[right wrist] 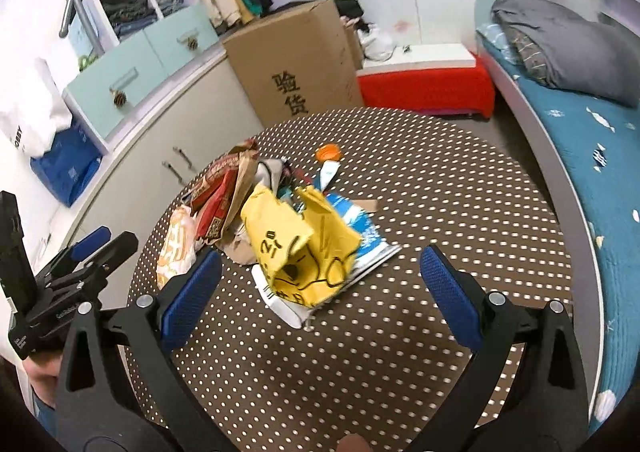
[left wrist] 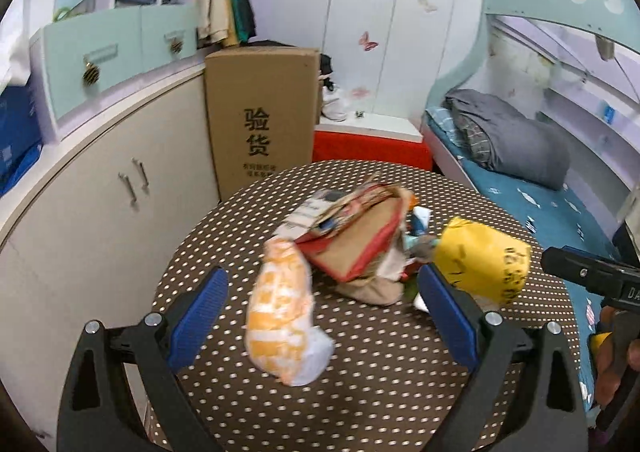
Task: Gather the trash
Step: 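Grasp the yellow bag with the right gripper while the left grasps the orange package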
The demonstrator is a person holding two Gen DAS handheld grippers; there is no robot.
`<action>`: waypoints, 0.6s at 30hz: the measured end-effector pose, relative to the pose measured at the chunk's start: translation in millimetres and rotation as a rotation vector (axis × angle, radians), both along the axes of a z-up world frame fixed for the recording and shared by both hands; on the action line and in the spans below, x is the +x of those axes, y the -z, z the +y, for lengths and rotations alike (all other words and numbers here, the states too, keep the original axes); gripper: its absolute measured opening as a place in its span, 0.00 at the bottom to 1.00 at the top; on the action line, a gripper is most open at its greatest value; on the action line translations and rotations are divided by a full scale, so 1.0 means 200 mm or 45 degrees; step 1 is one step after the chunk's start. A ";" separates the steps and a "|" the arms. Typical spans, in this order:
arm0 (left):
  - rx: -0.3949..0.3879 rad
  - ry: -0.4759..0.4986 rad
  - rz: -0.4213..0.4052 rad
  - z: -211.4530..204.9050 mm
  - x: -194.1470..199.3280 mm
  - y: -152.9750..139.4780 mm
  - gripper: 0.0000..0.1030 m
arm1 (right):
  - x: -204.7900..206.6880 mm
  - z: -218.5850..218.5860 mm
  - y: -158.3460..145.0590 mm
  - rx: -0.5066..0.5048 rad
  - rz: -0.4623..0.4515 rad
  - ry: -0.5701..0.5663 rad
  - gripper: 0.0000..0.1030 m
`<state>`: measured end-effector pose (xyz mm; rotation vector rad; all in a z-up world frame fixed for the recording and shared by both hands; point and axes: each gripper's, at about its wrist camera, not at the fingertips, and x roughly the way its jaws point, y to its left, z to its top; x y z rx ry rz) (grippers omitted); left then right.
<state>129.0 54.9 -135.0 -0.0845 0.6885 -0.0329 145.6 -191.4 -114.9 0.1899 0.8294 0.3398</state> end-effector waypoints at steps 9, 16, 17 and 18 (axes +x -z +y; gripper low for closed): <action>-0.004 -0.057 0.105 0.12 0.13 0.18 0.91 | 0.16 0.10 0.15 0.012 0.092 -0.001 0.94; 0.003 -0.016 0.233 0.16 0.28 0.36 0.85 | 0.18 0.14 0.18 0.070 0.108 -0.046 0.45; -0.005 -0.006 0.250 0.16 0.29 0.38 0.70 | 0.18 0.14 0.17 0.075 0.100 -0.061 0.42; -0.027 0.013 0.283 0.16 0.31 0.41 0.62 | 0.17 0.14 0.16 0.089 0.093 -0.074 0.39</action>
